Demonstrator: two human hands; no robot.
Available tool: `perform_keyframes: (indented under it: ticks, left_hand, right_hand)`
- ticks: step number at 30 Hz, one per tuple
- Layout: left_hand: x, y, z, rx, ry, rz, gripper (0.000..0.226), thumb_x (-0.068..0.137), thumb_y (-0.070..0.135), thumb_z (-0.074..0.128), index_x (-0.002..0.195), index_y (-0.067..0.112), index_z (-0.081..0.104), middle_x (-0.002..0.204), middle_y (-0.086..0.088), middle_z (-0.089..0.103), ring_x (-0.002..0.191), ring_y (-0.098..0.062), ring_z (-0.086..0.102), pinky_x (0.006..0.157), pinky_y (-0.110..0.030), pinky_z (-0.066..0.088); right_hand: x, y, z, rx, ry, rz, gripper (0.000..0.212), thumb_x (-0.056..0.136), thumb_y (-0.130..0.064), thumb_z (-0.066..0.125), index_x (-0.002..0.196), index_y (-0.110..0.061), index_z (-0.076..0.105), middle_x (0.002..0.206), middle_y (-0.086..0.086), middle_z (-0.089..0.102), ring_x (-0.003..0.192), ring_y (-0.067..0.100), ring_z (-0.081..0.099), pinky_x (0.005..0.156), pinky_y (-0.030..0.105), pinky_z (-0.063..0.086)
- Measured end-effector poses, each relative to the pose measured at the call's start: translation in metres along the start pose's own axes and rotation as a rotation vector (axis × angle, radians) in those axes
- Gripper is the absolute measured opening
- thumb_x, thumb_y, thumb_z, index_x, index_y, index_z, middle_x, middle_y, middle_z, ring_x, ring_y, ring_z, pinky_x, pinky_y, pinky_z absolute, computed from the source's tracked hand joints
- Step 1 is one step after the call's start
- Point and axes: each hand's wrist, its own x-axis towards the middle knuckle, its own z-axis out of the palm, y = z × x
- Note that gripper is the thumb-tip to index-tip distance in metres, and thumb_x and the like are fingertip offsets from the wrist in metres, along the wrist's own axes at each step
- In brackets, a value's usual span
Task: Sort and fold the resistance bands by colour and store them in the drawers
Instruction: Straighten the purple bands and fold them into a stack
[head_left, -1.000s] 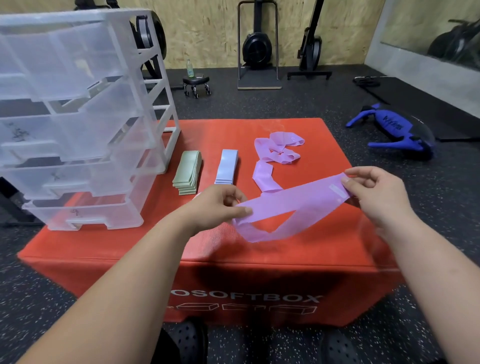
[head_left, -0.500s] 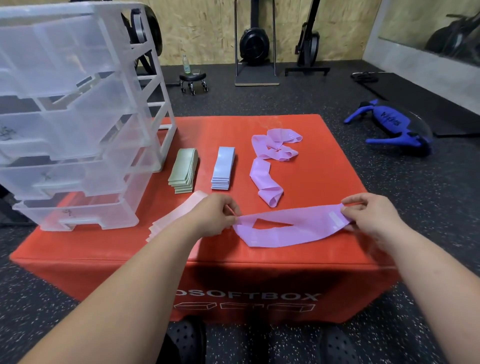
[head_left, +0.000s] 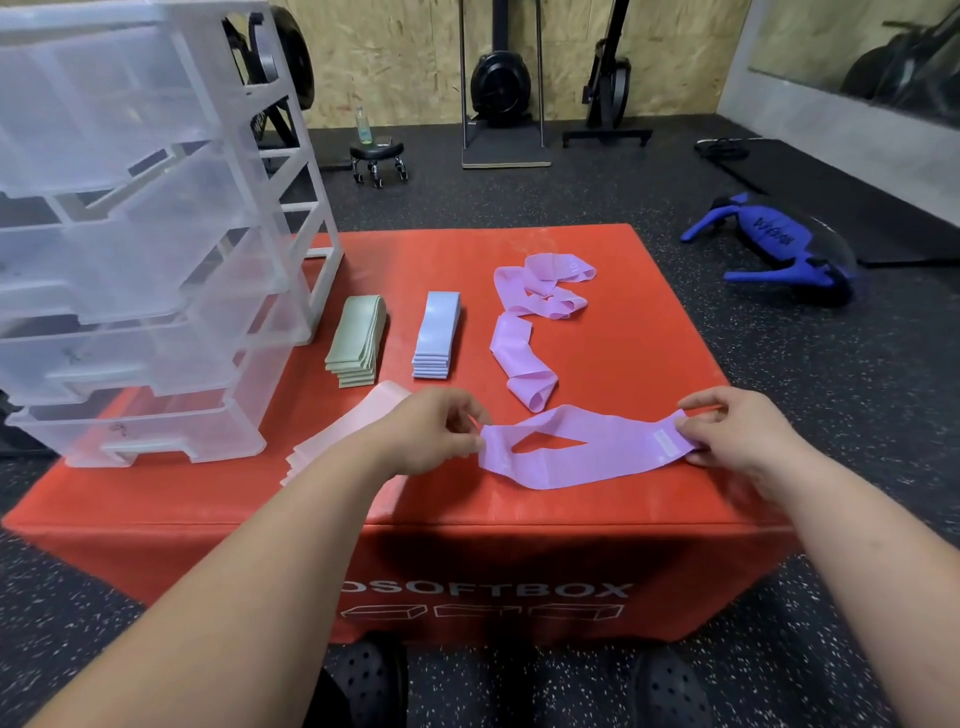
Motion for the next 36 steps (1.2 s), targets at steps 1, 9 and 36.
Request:
perform_keyframes:
  ticks: [1,9,36]
  left_hand:
    - [0.0,0.001,0.001,0.021,0.02,-0.014,0.016,0.09,0.008,0.075,0.099,0.022,0.075,0.076,-0.001,0.073,0.065,-0.012,0.063,0.066,-0.033,0.052]
    - [-0.006,0.011,-0.006,-0.215,0.18,-0.12,0.013,0.098,0.015,0.069,0.089,0.005,0.071,0.076,-0.004,0.07,0.069,-0.013,0.062,0.073,-0.031,0.055]
    - [0.0,-0.001,0.019,0.371,0.251,-0.135,0.012,0.095,0.033,0.07,0.103,0.026,0.063,0.078,0.006,0.073,0.081,-0.019,0.069,0.075,-0.037,0.058]
  right_hand:
    - [-0.001,-0.001,-0.001,-0.003,-0.008,0.003,0.018,0.092,-0.001,0.073,0.107,-0.012,0.071,0.083,0.014,0.07,0.074,0.023,0.07,0.059,0.03,0.064]
    - [-0.006,-0.01,-0.017,0.025,-0.042,0.029,0.015,0.095,0.001,0.07,0.107,-0.008,0.072,0.081,0.012,0.06,0.075,0.022,0.063,0.058,0.031,0.065]
    - [-0.013,-0.006,-0.02,-0.677,-0.059,-0.157,0.035,0.073,-0.014,0.087,0.101,-0.028,0.073,0.078,-0.01,0.073,0.078,0.007,0.066,0.069,0.027,0.044]
